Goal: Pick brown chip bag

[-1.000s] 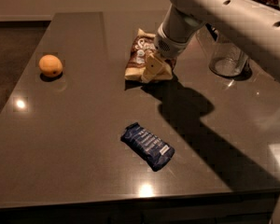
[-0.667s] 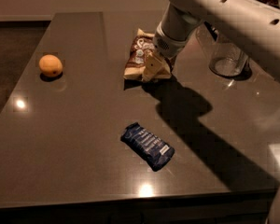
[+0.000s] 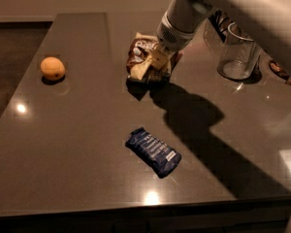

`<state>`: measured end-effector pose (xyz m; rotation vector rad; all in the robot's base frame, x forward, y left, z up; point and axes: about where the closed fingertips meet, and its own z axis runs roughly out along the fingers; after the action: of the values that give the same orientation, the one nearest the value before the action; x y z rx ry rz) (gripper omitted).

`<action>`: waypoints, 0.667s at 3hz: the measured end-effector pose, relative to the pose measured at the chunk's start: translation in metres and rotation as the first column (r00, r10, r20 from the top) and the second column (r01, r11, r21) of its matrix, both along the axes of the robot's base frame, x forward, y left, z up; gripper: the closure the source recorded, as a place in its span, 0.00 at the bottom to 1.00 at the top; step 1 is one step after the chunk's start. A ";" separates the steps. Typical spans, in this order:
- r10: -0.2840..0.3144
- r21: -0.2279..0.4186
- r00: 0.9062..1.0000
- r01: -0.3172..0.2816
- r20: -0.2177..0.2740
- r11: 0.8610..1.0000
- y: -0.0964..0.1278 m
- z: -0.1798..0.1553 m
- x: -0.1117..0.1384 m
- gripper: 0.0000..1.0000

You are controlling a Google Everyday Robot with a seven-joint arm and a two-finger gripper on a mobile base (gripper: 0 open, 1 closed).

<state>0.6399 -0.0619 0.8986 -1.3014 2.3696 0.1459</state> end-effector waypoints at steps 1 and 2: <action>0.120 0.023 0.992 -0.121 0.047 0.992 0.026 0.035 -0.009 1.00; 0.241 0.021 0.965 -0.244 0.103 0.970 0.057 0.077 -0.016 1.00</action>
Offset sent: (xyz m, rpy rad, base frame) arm -0.0216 0.0799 0.1101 0.0430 -0.1424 0.3416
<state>0.6242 -0.0052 0.9753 -1.5425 2.1104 0.1886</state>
